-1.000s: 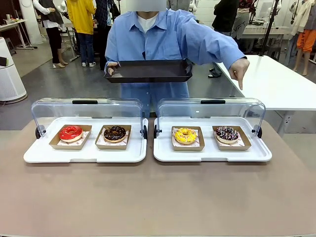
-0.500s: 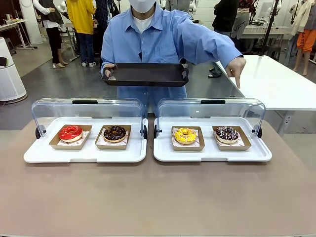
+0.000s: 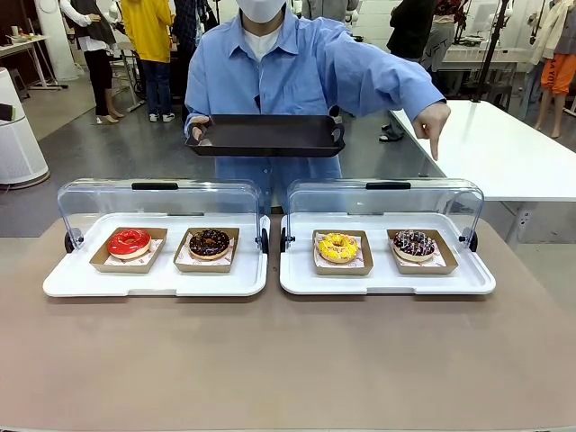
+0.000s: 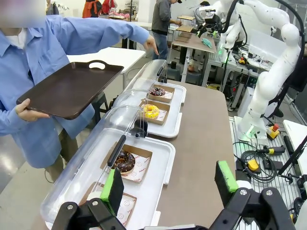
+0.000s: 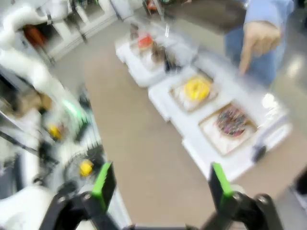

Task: Provide the desired donut to the person.
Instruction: Pick up and lift the Paper togo box containing the Donut pointed at by the person.

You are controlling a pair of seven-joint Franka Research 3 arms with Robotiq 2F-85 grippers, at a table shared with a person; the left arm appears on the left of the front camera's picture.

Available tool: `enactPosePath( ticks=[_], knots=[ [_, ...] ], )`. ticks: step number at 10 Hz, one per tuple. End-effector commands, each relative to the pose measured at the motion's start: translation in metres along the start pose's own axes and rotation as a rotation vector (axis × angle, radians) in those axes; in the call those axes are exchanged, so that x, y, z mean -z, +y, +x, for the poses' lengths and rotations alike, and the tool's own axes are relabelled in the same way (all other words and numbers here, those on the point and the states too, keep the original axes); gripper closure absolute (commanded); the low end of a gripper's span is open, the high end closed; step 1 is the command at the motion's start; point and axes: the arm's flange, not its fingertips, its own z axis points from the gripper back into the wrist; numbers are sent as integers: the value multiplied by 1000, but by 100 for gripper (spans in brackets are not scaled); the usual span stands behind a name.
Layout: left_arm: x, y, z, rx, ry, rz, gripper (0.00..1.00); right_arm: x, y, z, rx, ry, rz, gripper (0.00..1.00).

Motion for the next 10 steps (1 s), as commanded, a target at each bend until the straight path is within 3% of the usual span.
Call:
enactPosePath(
  ticks=[1, 3, 6, 7, 10],
  knots=[
    [-1, 0, 1, 3, -7, 0, 0, 17, 6, 49, -120, 278, 31, 0],
    [-1, 0, 1, 3, -7, 0, 0, 64, 24, 75, -304, 540, -17, 0],
    [-1, 0, 1, 3, -7, 0, 0, 145, 44, 66, -521, 744, -62, 0],
    [-1, 0, 1, 3, -7, 0, 0, 170, 47, 62, -583, 740, -139, 0],
    [-1, 0, 1, 3, -7, 0, 0, 212, 42, 43, -646, 673, -145, 0]
  ],
)
